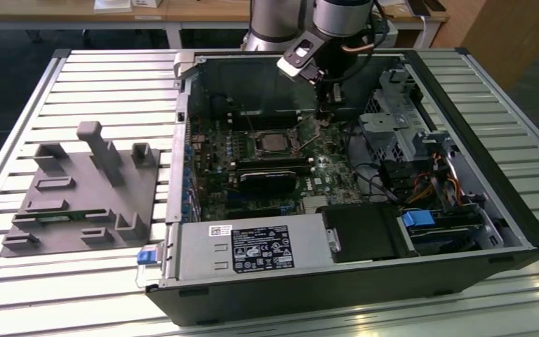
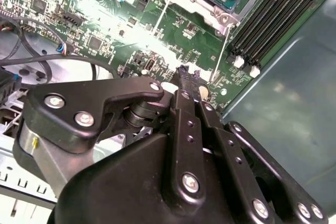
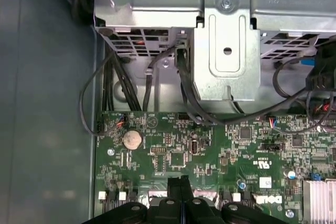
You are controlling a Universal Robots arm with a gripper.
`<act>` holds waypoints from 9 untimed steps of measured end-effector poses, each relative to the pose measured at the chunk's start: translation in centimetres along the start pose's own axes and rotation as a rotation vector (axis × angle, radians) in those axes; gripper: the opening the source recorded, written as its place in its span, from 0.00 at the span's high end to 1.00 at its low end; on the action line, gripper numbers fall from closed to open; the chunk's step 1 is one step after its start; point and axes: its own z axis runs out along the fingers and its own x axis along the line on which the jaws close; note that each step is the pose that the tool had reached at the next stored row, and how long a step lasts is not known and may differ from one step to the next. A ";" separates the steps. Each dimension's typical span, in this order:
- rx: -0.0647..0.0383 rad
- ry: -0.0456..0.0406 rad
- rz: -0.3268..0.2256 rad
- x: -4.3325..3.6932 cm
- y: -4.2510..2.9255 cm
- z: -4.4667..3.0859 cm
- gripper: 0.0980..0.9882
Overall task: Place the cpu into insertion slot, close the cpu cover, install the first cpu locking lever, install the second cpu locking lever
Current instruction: 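Close the cpu cover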
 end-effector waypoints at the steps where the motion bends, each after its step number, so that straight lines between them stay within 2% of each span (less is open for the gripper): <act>1: 0.000 0.0000 0.000 0.02 0.08 0.03 0.99; 9: 0.002 0.0001 0.000 0.16 0.85 0.32 0.99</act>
